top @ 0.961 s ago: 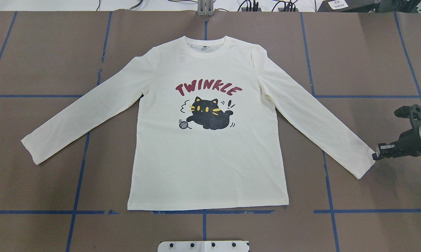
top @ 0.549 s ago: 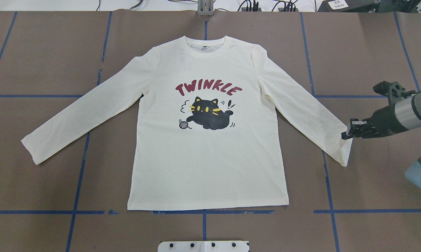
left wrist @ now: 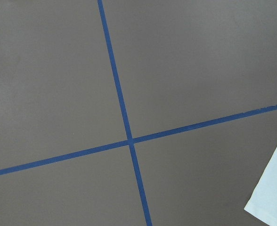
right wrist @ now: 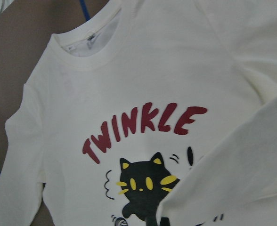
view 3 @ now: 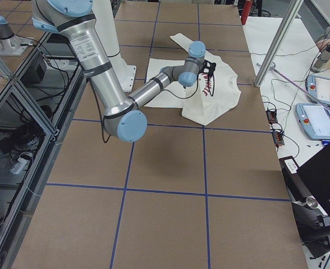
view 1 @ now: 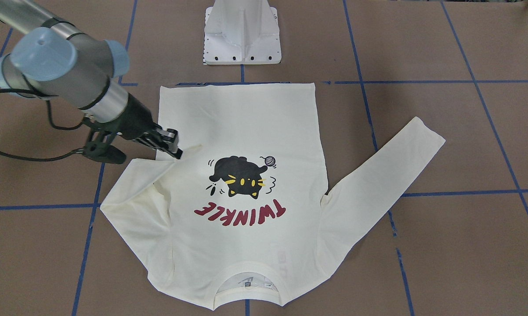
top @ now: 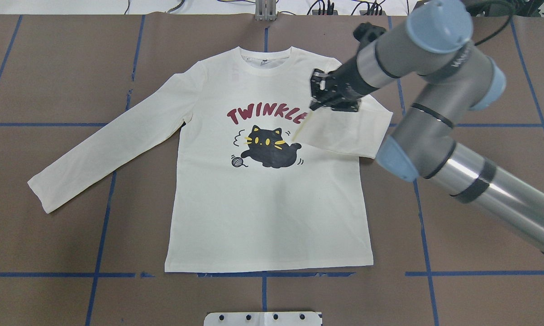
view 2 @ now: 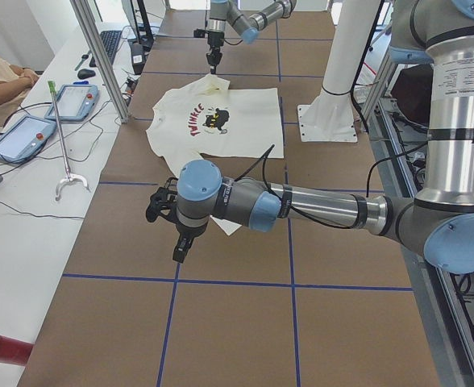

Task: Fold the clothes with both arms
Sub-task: 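Grasp the sleeve cuff with the right gripper and fold it across the shirt, then hold the folded sleeve with the right gripper while the left gripper approaches the other cuff, then fold the other sleeve across with the left gripper while the right gripper withdraws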

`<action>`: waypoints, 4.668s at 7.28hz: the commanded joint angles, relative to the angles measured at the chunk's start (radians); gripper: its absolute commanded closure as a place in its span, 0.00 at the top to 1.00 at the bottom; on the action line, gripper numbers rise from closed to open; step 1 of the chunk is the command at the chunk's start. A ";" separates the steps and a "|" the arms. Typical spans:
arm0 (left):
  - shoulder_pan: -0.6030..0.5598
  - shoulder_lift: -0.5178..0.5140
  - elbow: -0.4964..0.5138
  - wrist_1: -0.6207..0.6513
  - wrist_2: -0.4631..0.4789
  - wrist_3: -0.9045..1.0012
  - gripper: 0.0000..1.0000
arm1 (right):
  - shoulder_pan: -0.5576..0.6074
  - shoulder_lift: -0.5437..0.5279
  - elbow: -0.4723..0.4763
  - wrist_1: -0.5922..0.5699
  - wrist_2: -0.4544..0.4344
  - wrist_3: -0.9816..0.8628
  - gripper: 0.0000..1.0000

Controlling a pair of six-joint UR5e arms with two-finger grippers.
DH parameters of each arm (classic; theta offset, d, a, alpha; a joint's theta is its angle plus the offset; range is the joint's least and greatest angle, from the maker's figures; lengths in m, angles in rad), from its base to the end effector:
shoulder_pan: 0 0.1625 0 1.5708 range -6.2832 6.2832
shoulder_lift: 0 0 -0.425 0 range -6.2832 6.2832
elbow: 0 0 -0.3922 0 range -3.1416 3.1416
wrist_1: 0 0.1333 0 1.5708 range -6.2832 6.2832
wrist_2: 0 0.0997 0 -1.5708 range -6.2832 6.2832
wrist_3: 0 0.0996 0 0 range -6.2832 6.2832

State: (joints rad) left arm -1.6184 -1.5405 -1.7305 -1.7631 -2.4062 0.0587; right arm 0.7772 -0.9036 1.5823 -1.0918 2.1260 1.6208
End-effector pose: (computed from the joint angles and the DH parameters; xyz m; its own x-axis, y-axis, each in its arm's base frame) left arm -0.0828 -0.4884 0.5686 0.6828 0.2575 -0.6838 0.0051 0.9341 0.3569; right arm -0.4322 -0.5386 0.1928 0.2733 0.3284 0.9042 -0.2658 0.9291 -0.2571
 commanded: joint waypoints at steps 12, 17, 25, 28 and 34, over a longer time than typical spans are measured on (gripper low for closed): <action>0.603 -0.003 0.089 -0.404 0.229 -0.965 0.97 | -0.112 0.278 -0.183 -0.025 -0.232 0.065 0.99; 0.703 0.002 0.137 -0.421 0.231 -1.070 0.67 | -0.033 0.115 -0.041 -0.025 -0.123 0.004 1.00; 0.703 0.031 0.141 -0.421 0.236 -1.065 0.34 | -0.038 0.117 -0.042 -0.025 -0.130 0.005 1.00; 0.703 0.025 0.134 -0.420 0.223 -1.070 0.00 | -0.039 0.115 -0.041 -0.023 -0.129 0.005 1.00; 0.700 -0.366 -0.037 -0.252 0.084 -1.409 0.00 | 0.115 -0.140 0.151 -0.022 0.022 -0.184 1.00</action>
State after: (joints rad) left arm -0.9200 -1.7187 -1.7654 -2.0942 -2.3135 -1.2176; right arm 0.8320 -0.9481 1.6782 -1.1166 2.0824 1.5336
